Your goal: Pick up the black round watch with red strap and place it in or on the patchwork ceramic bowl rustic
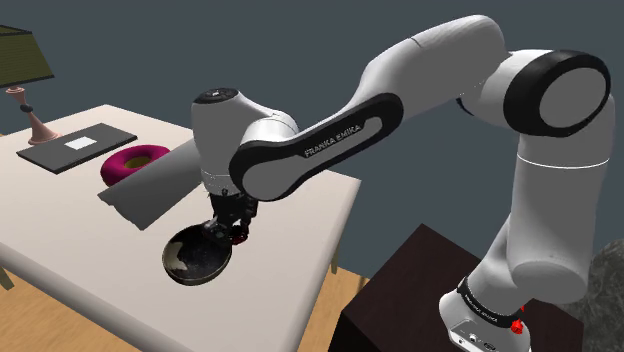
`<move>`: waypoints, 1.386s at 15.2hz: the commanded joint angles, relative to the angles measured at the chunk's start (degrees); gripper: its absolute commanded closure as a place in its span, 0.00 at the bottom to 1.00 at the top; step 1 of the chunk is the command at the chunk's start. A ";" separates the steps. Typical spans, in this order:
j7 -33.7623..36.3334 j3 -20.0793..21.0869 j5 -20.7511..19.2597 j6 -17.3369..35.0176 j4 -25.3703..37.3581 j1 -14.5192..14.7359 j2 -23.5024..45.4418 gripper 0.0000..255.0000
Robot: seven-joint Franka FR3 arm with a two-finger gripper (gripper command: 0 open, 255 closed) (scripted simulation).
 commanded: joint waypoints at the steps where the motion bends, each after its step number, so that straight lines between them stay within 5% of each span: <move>1: 0.55 -0.86 -1.91 -2.42 6.39 1.69 4.46 1.00; 6: 0.07 -3.46 -5.72 -10.71 27.45 7.46 17.63 1.00; 8: -1.24 -4.91 -7.22 -16.63 42.03 11.40 25.88 1.00; 21: -0.29 -5.88 -8.31 -8.68 36.49 10.85 28.59 1.00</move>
